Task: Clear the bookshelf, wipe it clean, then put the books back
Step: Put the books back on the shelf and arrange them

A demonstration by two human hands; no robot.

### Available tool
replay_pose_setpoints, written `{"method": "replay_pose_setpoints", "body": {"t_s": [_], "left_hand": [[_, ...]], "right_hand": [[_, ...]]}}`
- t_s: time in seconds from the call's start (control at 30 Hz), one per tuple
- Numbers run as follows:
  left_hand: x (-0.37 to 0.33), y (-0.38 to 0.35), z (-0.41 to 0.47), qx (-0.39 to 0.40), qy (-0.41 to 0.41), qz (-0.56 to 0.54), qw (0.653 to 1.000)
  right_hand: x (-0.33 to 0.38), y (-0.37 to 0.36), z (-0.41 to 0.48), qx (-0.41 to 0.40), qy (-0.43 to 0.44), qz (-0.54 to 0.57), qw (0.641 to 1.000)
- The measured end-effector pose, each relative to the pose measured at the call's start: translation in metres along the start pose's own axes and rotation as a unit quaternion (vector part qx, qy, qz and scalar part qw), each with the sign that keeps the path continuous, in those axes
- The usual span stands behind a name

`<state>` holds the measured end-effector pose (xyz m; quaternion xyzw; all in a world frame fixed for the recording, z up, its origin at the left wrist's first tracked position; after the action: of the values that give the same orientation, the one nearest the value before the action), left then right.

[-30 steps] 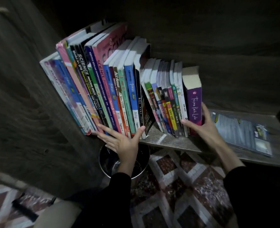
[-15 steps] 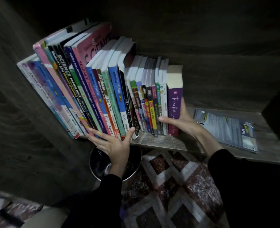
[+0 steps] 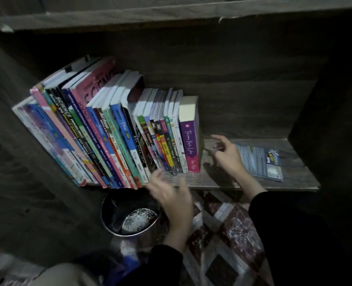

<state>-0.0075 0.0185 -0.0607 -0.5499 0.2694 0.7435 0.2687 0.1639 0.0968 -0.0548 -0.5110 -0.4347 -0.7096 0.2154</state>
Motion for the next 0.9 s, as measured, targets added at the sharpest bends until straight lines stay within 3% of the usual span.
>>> {"method": "replay_pose_setpoints", "body": {"t_s": [0.03,0.1,0.17,0.23,0.3,0.43,0.5,0.6,0.67,0.8,0.9], "left_hand": [[-0.01,-0.01,-0.013,0.068,-0.087,-0.006,0.994],[-0.027,-0.036,-0.024,0.163,-0.27,0.058,0.947],[-0.037,-0.061,-0.025,0.175,-0.461,0.172,0.853],[-0.041,-0.079,-0.017,0.181,-0.556,0.308,0.751],[-0.042,-0.086,0.004,0.151,-0.577,0.381,0.706],[-0.051,-0.081,0.037,0.123,-0.526,0.387,0.748],[-0.055,-0.073,0.042,0.141,-0.506,0.383,0.76],[-0.06,-0.069,0.043,0.138,-0.492,0.38,0.771],[-0.059,-0.071,0.044,0.121,-0.493,0.381,0.773],[-0.064,-0.068,0.045,0.113,-0.504,0.388,0.763],[-0.068,-0.066,0.045,0.132,-0.497,0.392,0.763]], "right_hand": [[-0.009,0.01,0.003,-0.035,-0.006,-0.024,0.999],[-0.031,0.036,0.008,-0.11,-0.041,-0.147,0.982],[-0.048,0.065,0.005,-0.159,-0.108,-0.273,0.943],[-0.062,0.084,-0.002,-0.15,-0.166,-0.297,0.928],[-0.073,0.086,-0.007,-0.119,-0.184,-0.302,0.928],[-0.066,0.08,-0.003,-0.133,-0.167,-0.332,0.919],[-0.066,0.079,0.008,-0.143,-0.205,-0.308,0.918],[-0.076,0.071,0.022,-0.167,-0.32,-0.137,0.923],[-0.07,0.07,0.027,-0.191,-0.329,-0.001,0.925],[-0.011,0.082,0.034,-0.18,-0.235,0.126,0.947],[0.047,0.078,0.035,-0.184,-0.073,-0.046,0.979]]}}
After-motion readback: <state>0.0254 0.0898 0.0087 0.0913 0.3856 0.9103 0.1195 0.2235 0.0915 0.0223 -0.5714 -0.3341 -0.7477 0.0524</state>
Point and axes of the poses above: each hand's wrist, its own z-axis towards the middle knuckle, its own y-axis out of the back of the hand, x = y × z, the point moved 3 cm from there along z, towards the middle knuckle, and after that the axes turned 14 degrees about -x, right-handed, at the moved point
